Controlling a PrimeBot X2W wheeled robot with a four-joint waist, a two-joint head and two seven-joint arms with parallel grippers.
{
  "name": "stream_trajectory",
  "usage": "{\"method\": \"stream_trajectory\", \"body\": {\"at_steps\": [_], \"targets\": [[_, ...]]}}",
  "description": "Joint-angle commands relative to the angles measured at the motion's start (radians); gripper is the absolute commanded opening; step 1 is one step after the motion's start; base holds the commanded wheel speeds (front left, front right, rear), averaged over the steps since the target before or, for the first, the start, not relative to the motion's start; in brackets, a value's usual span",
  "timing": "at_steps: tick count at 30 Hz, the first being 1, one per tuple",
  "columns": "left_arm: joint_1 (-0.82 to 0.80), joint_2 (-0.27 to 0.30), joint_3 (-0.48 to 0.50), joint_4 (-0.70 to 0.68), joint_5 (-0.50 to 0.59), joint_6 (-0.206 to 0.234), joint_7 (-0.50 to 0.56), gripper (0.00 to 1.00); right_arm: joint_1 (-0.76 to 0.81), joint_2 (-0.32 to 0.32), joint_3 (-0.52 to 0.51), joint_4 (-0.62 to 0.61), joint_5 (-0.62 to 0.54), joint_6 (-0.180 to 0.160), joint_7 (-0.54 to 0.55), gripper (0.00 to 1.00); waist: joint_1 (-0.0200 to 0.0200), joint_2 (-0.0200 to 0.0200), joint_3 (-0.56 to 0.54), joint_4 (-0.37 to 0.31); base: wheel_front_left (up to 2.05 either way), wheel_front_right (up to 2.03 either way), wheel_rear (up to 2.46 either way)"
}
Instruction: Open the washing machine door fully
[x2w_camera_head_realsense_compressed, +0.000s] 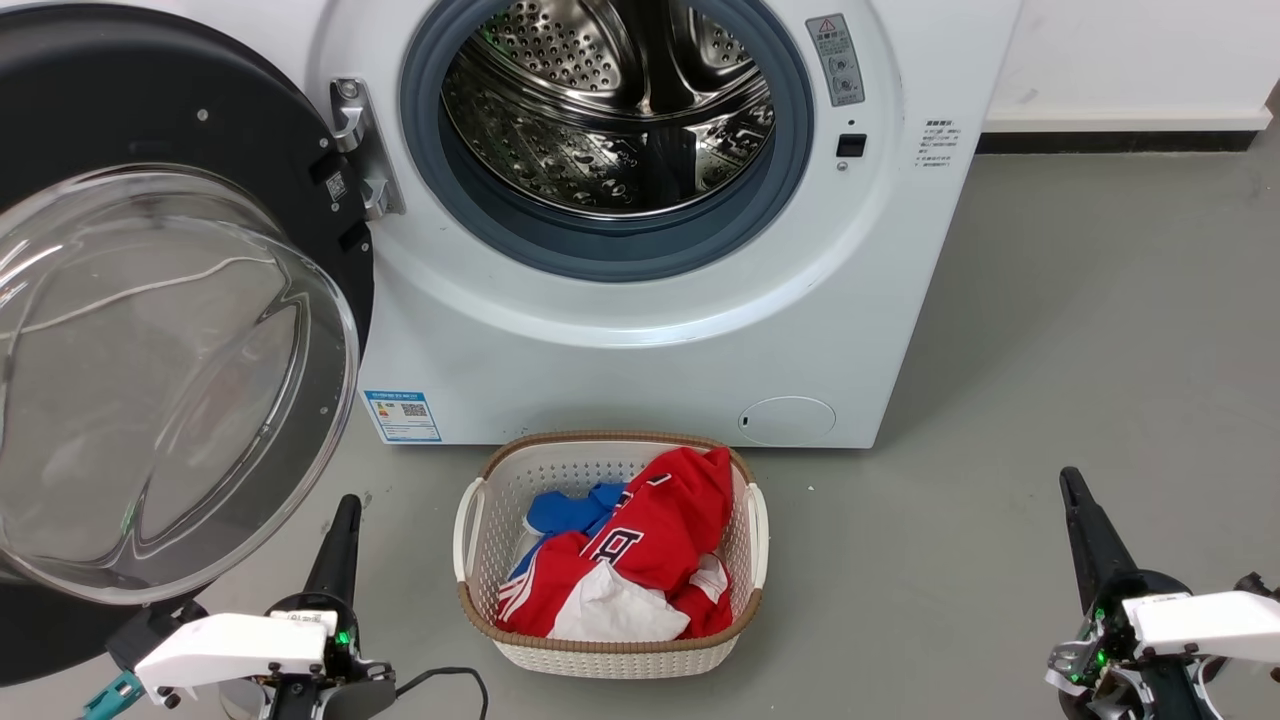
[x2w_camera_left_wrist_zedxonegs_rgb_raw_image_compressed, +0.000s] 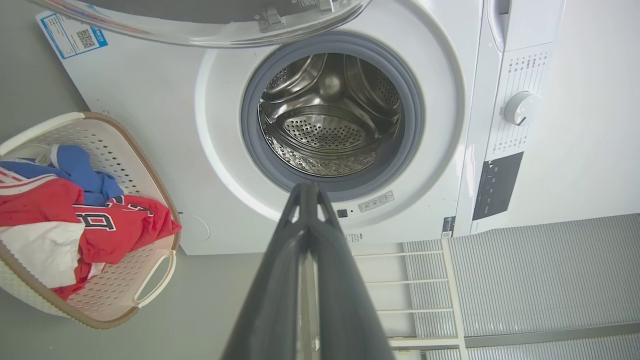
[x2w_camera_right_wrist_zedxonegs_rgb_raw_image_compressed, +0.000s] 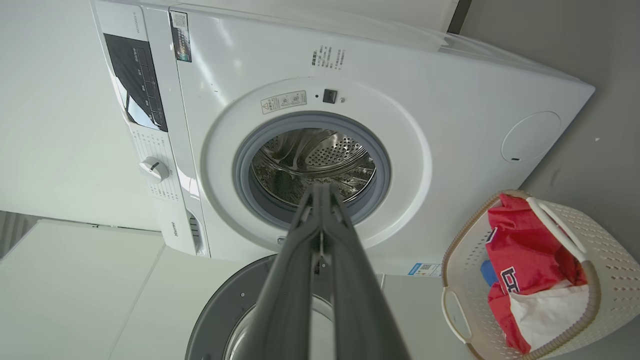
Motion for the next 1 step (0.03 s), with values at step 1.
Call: {"method": "stream_trajectory", "body": {"at_steps": [1], "targets": [[-0.022,0.003,0.004,0.0,-0.022,-0.006,0.006,0.0,-0.022,-0.002,-0.003,0.003,0.023,0.0,0.005,0.0,0.0,0.0,0.0,0.0,0.0,0.0,0.0]]}}
